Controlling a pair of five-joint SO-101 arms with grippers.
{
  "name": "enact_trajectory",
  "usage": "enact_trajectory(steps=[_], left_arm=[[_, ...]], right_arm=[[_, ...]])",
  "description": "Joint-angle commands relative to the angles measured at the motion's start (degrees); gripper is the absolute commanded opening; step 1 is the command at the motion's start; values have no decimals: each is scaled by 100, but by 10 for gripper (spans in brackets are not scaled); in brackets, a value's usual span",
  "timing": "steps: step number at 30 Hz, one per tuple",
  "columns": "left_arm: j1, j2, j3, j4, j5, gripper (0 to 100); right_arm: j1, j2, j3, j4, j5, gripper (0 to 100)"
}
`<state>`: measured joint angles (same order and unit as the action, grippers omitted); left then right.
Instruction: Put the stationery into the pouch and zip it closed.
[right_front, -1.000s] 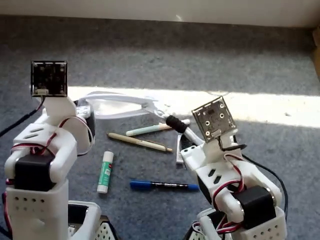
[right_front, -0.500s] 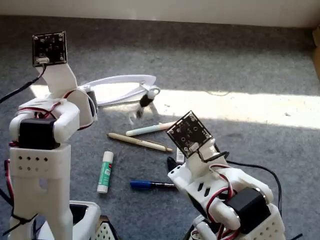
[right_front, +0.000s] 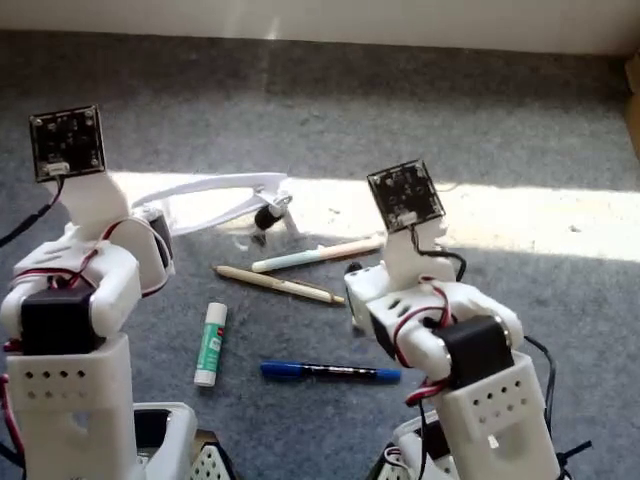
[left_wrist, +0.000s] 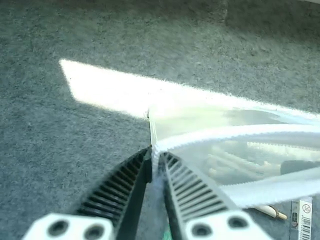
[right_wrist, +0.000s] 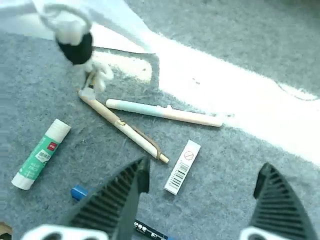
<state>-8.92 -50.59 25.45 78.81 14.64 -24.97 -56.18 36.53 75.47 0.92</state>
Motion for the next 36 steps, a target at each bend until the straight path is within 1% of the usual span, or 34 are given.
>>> enact_trajectory(steps=[1,9,13,19,23,28,36], left_arm=[[-119,-418,374,-308,-44,7],[-391,-514,418,-290,-26,7],[-382,-514,418,-281,-26,7],[-409,-514,418,-281,-26,7],[-620,-514,418,-281,-26,7],[-611,-514,453,-281,-26,7],[-611,-514,462,-290,-26,7]], right_arm=[[215,549,-321,-154,-158,314],[576,1745,-321,-725,-220,314],[593,2167,-330,-752,-853,314],[585,2598,-576,-752,-888,314],[585,3011,-646,-769,-888,314],[576,3644,-602,-1376,-870,314],[558,4365,-646,-1771,-844,313]])
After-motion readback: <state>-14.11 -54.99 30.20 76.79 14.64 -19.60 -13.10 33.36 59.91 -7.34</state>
